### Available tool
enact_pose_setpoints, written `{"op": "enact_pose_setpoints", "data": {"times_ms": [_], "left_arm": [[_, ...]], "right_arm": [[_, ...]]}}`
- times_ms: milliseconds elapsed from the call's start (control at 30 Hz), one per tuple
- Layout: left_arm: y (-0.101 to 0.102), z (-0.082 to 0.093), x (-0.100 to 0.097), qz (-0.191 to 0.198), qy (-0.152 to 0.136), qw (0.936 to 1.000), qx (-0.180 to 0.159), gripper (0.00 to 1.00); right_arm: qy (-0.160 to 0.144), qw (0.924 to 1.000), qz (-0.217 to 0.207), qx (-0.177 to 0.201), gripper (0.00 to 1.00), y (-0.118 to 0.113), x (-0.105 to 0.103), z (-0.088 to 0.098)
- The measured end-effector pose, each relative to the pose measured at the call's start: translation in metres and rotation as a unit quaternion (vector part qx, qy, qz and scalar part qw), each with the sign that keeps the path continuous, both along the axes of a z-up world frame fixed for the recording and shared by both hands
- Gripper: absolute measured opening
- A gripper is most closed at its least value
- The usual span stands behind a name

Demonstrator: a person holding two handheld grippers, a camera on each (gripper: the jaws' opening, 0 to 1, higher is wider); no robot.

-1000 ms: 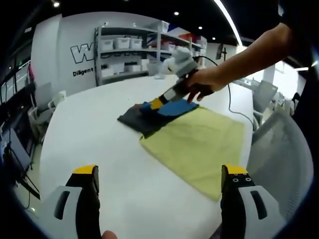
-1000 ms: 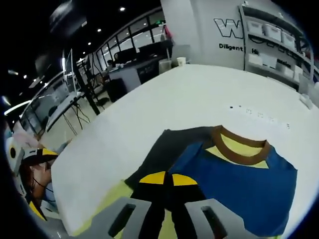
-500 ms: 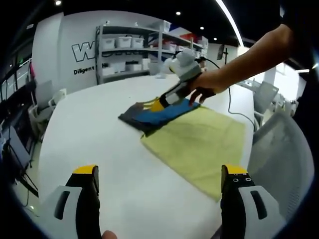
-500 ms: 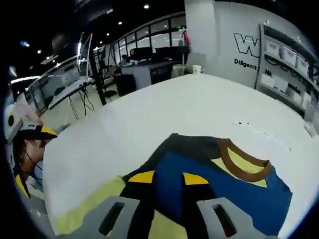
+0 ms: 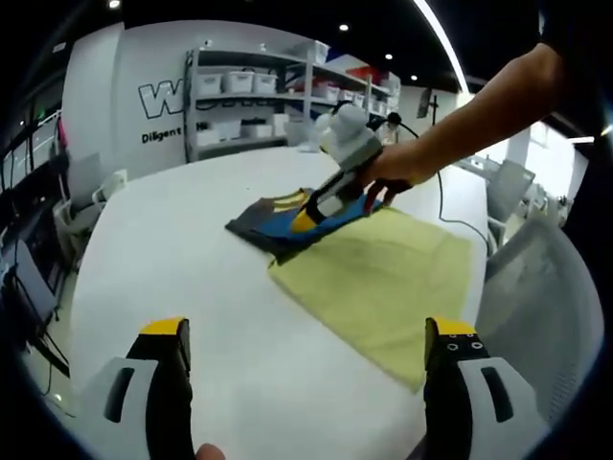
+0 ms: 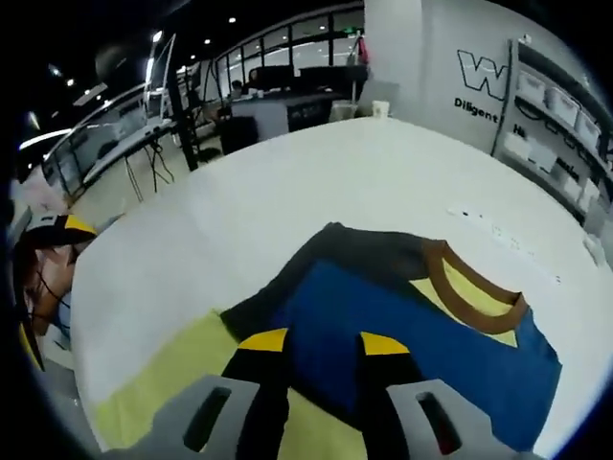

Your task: Fold the garment on the visible template until the final outline fits inside the template.

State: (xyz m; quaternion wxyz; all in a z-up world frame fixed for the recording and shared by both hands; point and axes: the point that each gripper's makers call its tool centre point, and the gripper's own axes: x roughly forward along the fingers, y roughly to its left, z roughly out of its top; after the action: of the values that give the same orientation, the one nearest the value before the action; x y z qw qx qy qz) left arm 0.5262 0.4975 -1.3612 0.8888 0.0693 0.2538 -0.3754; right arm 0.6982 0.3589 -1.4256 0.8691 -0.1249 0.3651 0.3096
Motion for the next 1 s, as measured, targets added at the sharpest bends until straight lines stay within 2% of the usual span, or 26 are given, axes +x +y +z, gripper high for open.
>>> {"op": "enact_pose_setpoints", "data": {"times_ms": [200,367,533,700,1000], "left_arm": [[0.002,0.001,0.0,0.009,-0.001,0.9999,-0.005,0.98],[0.007,-0.002,-0.004,0.013,0.001,0.9999,-0.003,0.98],[0.01,-0.003,-0.005,0.02,0.002,0.9998,-0.007,0.98],[0.006,-0.004,-0.008,0.017,0.002,0.9998,-0.007,0.98],[-0.005,0.001,-0.006,0.008,-0.006,0.9999,-0.01,0.98]], "right_arm": [[0.009,0.9998,0.006,-0.018,0.21,0.01,-0.007,-0.014],[0.012,0.9995,0.028,-0.009,0.25,0.029,-0.015,-0.015],[0.002,0.9995,0.031,0.011,0.26,0.028,-0.018,-0.005],[-0.008,0.9995,0.025,0.015,0.25,0.016,-0.017,0.006],[-0.019,0.9997,0.007,0.015,0.24,-0.024,-0.019,0.024]]}}
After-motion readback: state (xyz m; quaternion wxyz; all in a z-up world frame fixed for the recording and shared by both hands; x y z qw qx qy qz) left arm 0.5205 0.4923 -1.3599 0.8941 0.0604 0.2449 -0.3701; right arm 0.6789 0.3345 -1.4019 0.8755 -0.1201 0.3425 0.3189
